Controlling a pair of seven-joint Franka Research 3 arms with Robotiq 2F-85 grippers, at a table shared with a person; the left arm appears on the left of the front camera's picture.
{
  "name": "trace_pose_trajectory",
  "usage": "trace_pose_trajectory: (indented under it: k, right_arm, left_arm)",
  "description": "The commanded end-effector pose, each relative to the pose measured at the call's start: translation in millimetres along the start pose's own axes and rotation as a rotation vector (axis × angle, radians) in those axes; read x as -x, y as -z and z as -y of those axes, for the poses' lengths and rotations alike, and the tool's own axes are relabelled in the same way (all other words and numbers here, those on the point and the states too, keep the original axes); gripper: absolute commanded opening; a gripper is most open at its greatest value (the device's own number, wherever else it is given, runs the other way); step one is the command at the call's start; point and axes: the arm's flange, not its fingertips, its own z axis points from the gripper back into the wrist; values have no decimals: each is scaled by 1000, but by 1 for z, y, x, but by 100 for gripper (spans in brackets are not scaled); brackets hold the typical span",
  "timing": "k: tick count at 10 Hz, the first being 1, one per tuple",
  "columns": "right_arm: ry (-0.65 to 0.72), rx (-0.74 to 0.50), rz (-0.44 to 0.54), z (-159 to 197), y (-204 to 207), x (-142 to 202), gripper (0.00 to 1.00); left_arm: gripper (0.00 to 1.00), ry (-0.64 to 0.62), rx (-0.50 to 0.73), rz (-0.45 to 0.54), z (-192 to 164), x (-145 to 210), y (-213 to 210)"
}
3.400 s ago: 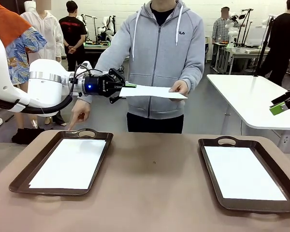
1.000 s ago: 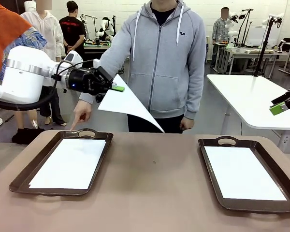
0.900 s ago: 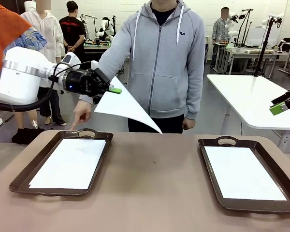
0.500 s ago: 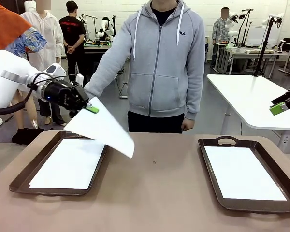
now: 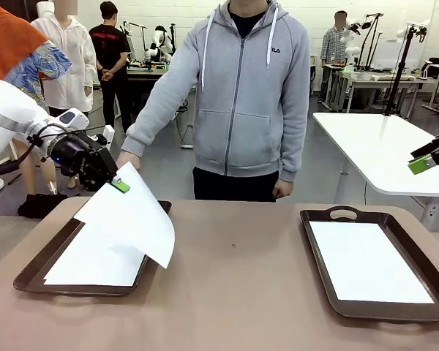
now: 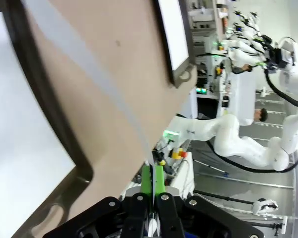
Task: Sort the A4 documents.
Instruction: Place the A4 Paper in the designated Handle tray.
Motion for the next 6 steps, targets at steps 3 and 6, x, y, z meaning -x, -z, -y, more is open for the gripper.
trace_pose_trajectory:
  k: [3, 6]
  right_arm:
    - [2, -4, 4, 0, 0, 0, 100]
    - [2, -4, 4, 0, 0, 0, 100]
  left_arm:
    - [1, -5, -103, -4, -23, -10, -7]
    - [1, -60, -174, -26, -45, -9, -20]
